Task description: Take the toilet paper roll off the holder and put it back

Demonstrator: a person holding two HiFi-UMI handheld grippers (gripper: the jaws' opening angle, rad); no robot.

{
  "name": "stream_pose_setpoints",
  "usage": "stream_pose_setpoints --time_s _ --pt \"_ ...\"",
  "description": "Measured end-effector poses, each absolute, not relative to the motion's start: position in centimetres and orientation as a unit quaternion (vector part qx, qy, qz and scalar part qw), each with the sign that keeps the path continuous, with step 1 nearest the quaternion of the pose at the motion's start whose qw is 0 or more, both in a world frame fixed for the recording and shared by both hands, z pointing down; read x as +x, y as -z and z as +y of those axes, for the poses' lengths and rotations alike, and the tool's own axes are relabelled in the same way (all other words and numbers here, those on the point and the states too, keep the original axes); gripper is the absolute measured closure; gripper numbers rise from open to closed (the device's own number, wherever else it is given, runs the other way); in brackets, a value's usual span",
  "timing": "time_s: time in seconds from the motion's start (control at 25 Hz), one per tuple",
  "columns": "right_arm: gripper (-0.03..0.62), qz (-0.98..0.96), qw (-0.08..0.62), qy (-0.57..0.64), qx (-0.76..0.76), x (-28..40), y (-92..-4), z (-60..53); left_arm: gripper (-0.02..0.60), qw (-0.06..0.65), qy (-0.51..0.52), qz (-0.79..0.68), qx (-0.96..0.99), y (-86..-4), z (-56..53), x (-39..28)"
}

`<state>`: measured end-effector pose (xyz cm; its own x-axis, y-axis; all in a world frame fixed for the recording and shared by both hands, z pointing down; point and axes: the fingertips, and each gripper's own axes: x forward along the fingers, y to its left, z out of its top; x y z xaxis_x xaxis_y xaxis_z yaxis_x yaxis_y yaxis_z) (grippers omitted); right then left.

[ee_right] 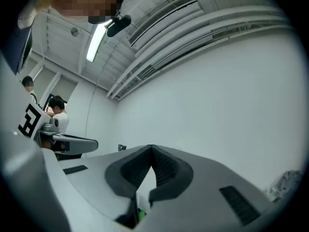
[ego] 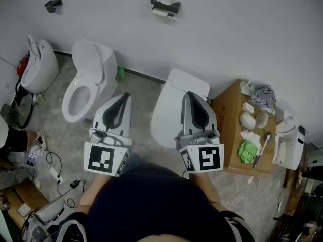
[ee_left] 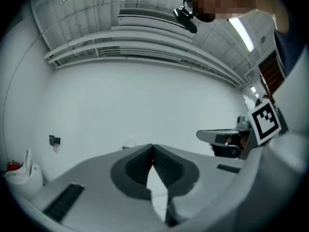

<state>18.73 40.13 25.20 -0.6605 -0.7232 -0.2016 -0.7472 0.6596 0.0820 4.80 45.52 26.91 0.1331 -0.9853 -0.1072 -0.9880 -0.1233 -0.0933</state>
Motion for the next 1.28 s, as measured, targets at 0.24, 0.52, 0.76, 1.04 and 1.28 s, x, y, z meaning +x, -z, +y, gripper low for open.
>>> stream_pose_setpoints --time_s 0.24,0.52,0.76,1.04,1.28 --pt "0.579 0.907 0.073 -0.059 -0.410 19.4 -26.0 39.2 0.583 0.069 -0.010 0.667 -0.742 -27.2 45.1 4.5" --pt "0.578 0.906 0.058 -0.049 -0.416 18.7 -26.9 36.6 0.579 0.055 -0.021 0.657 -0.752 -27.9 42.3 3.6" --pt "0.577 0.900 0.038 -0.039 -0.433 16.8 -28.2 32.3 0.527 0.034 -0.039 0.641 -0.766 -28.5 37.8 1.2" --pt "0.577 0.897 0.042 -0.034 -0.440 12.1 -28.0 25.4 0.432 0.042 -0.042 0.633 -0.772 -27.9 30.8 -4.6" --pt "0.577 0.886 0.057 -0.036 -0.459 8.1 -26.5 19.0 0.352 0.052 -0.031 0.604 -0.794 -27.1 24.3 -8.5"
